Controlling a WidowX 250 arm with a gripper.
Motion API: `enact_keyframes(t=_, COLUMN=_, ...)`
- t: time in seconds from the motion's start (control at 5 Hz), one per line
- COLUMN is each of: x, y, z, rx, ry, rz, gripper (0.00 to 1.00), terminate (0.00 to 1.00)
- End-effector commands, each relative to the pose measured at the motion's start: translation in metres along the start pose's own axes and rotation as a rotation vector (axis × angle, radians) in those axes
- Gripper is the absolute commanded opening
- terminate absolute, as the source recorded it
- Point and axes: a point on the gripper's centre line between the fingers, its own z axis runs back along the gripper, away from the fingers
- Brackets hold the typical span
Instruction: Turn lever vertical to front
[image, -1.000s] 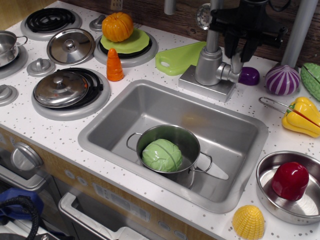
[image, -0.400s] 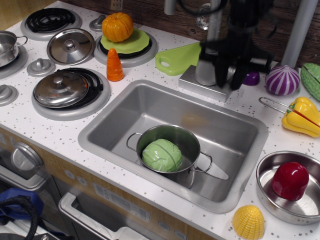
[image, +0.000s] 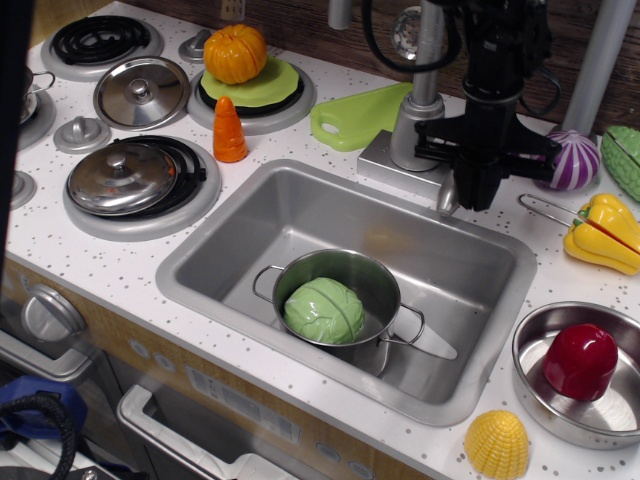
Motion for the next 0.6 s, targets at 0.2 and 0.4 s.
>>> enact_keyframes(t=0.2, x=0.0117, y=0.0044, z=0.0251, rx=0.038, ry=-0.032, rz=-0.021, gripper=1.0, terminate=0.0)
enact_keyframes(t=0.4, x=0.0117, y=0.0044, z=0.0251, rx=0.038, ry=-0.032, rz=-0.021, gripper=1.0, terminate=1.0)
